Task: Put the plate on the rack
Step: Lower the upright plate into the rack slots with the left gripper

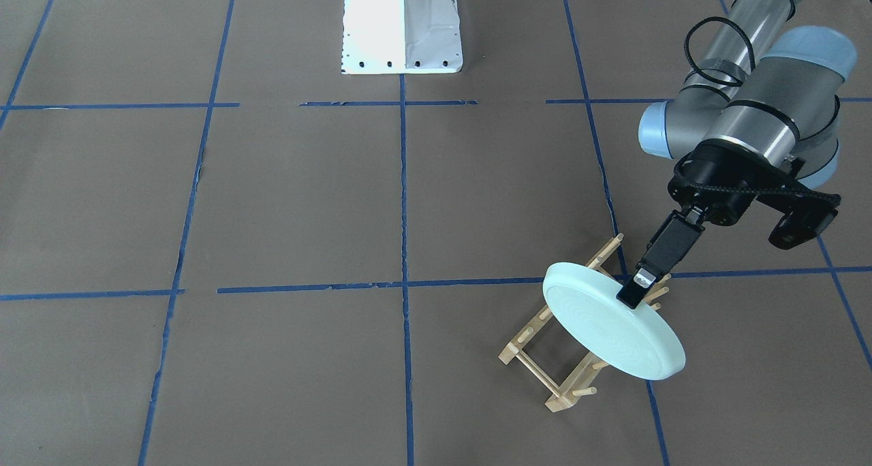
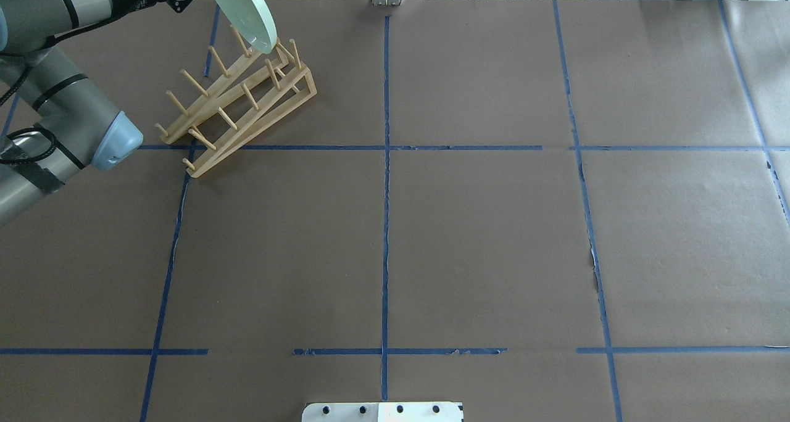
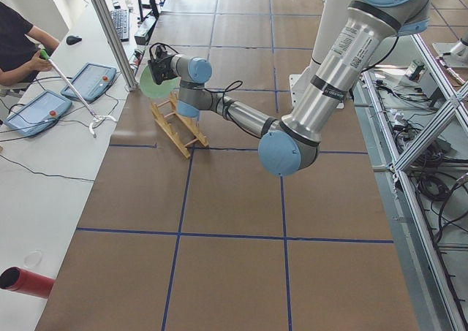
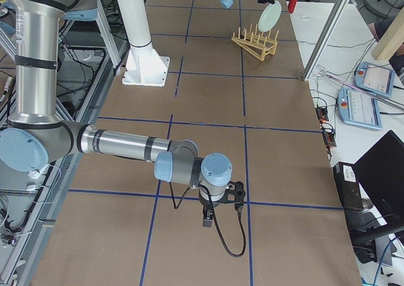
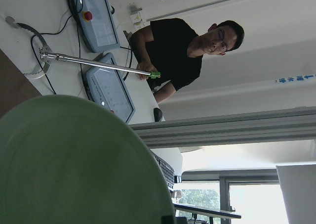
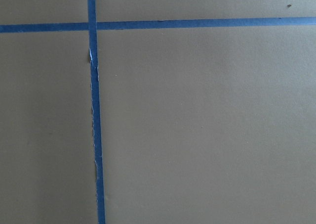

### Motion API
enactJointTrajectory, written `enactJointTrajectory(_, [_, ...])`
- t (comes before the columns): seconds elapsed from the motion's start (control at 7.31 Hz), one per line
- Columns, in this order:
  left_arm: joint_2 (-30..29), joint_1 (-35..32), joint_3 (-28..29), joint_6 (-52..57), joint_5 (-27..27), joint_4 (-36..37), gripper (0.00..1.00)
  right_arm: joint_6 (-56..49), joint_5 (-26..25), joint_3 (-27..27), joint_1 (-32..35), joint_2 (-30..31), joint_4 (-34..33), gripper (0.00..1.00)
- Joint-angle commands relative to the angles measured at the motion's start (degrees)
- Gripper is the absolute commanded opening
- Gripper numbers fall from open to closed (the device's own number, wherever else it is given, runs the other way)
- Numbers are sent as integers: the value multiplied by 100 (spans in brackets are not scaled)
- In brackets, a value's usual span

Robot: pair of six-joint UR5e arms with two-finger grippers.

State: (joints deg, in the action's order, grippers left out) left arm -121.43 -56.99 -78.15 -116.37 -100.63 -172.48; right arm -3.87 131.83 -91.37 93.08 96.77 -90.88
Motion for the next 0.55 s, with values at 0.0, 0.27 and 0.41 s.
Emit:
enactJointTrajectory(0.0, [-82,13,142,80,8,-5,0,0,0,5,0,0,0,100])
enactJointTrajectory(0.27, [-136,13,143,80,9,-4,0,0,0,5,0,0,0,100])
enactJointTrajectory(0.41, [-197,13,143,88,9,4,0,0,0,5,0,0,0,100])
